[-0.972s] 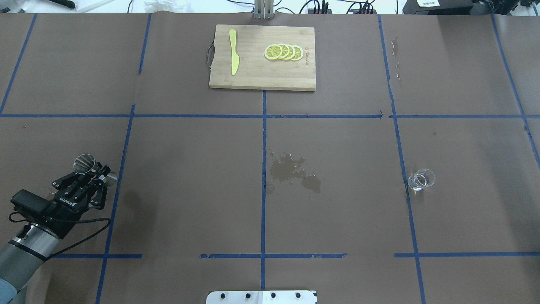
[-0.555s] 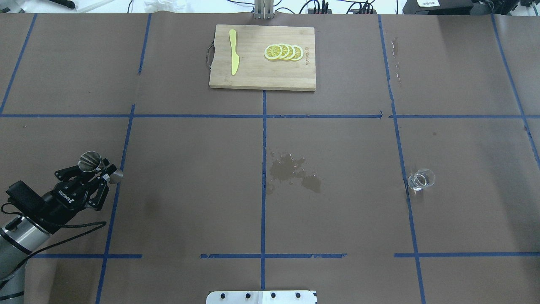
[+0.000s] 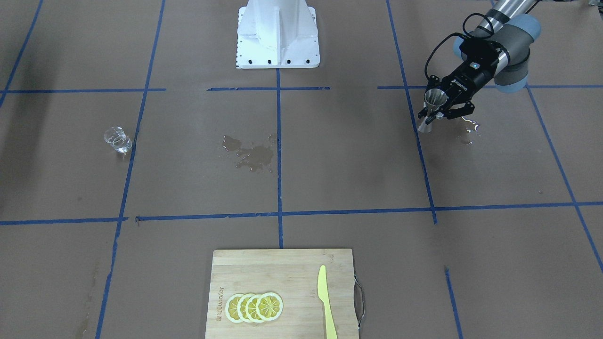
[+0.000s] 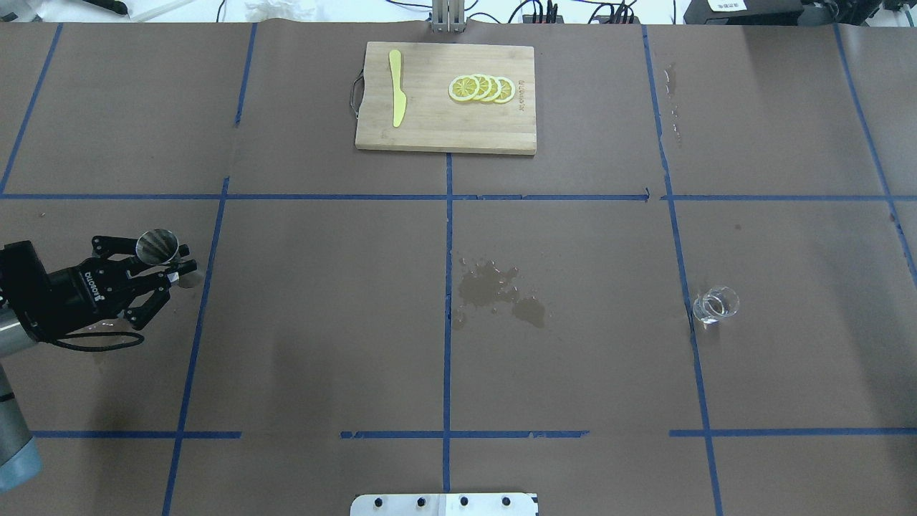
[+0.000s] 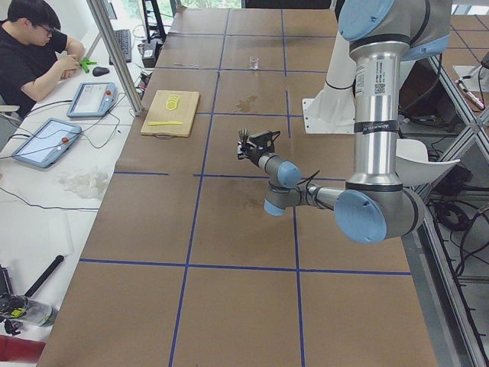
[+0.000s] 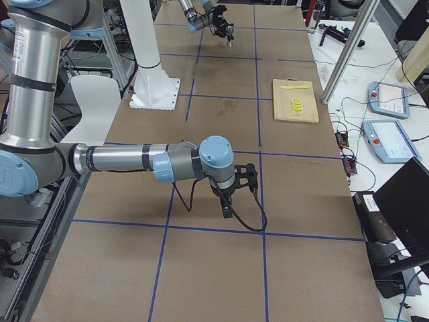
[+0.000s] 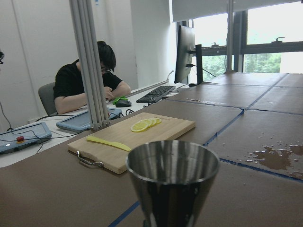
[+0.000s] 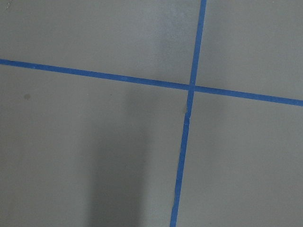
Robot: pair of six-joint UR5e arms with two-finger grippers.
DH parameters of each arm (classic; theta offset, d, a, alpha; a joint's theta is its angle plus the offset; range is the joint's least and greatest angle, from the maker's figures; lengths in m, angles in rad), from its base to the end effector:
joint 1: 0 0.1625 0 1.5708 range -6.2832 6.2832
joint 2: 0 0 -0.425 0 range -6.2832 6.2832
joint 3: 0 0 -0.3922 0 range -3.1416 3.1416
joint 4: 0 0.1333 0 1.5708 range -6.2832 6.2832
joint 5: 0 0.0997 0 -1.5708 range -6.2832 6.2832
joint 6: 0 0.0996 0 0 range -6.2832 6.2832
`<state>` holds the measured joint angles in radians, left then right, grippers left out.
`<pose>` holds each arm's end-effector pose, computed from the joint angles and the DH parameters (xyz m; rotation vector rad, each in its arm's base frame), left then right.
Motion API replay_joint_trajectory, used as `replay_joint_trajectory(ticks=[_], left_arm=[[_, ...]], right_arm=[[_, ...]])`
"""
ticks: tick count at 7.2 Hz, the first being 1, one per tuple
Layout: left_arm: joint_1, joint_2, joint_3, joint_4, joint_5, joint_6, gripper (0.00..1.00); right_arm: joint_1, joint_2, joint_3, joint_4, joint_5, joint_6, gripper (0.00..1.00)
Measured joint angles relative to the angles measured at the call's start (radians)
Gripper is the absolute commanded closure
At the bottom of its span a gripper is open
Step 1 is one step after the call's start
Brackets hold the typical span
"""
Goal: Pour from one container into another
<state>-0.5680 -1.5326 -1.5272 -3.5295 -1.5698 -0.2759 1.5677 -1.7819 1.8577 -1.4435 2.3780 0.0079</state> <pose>0.2988 -0.3489 0.4942 1.5310 1.1375 0.4959 0.0601 -0.4138 0.5957 0.1875 -0.8054 -0.0774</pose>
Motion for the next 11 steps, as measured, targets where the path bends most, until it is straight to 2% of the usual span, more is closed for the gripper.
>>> replay_joint_trajectory(ticks=[2, 4, 6, 8, 11], left_arm=[[-0.049, -0.129, 0.007, 0.101, -0.174, 0.093, 1.00], [-0.058, -0.295, 0.012, 0.230, -0.273, 0.136, 1.00], [-0.057, -0.455, 0.056, 0.370, -0.325, 0.144, 1.00], [-0.059, -0.591, 0.152, 0.428, -0.384, 0.137, 1.00], [-0.058, -0.702, 0.224, 0.480, -0.439, 0.113, 1.00]], right_arm=[[-0.001, 0.003, 0.006, 0.001, 0.001, -0.002, 0.00], [-0.001, 0.005, 0.009, 0.001, 0.001, -0.001, 0.00], [-0.001, 0.006, 0.010, 0.002, 0.001, -0.003, 0.00], [-0.001, 0.006, 0.012, 0.003, 0.001, -0.004, 0.00], [-0.001, 0.007, 0.050, 0.003, 0.003, 0.053, 0.00]])
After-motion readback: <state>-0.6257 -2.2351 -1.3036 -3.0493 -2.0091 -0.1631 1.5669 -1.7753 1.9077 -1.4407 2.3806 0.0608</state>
